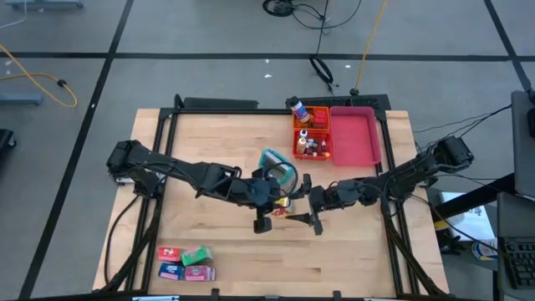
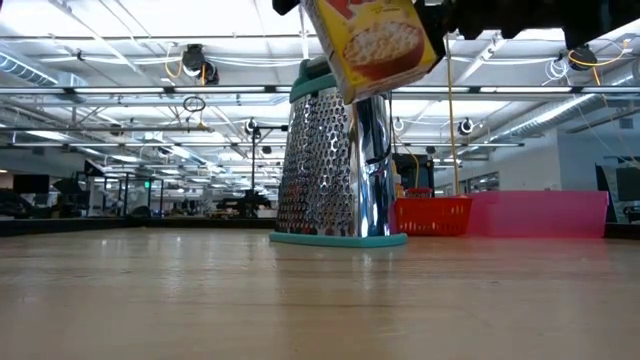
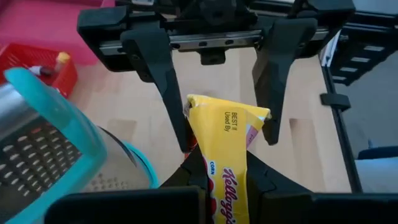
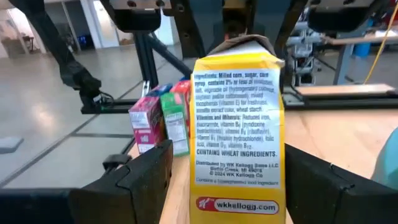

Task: Pick & Place Kitchen Items
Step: Put the yellow cereal box into the red bin

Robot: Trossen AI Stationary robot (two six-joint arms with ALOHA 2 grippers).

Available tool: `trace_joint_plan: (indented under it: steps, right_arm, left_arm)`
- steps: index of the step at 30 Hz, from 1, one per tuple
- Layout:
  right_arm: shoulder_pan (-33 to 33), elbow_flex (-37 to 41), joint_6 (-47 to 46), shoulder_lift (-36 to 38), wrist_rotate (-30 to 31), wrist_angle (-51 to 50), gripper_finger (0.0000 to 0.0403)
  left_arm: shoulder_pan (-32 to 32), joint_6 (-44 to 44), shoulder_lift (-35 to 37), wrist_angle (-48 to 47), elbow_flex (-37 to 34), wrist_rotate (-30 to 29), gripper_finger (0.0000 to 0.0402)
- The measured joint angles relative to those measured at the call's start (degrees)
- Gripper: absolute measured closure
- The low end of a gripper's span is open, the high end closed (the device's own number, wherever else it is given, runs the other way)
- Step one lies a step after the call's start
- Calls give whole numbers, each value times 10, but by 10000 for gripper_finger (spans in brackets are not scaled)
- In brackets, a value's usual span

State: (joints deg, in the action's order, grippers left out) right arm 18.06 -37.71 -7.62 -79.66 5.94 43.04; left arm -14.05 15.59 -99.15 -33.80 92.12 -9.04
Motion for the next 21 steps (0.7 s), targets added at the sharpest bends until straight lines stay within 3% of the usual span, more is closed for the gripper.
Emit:
trace_joint_plan:
  steps: [10, 21]
  right_arm:
    - [0, 0, -7, 0, 1, -35, 152]
    - [0, 0, -22, 1, -1, -67, 209]
  left_arm:
    - [1, -1, 0, 8, 0, 2, 371]
    - [1, -3, 0, 10, 0, 4, 371]
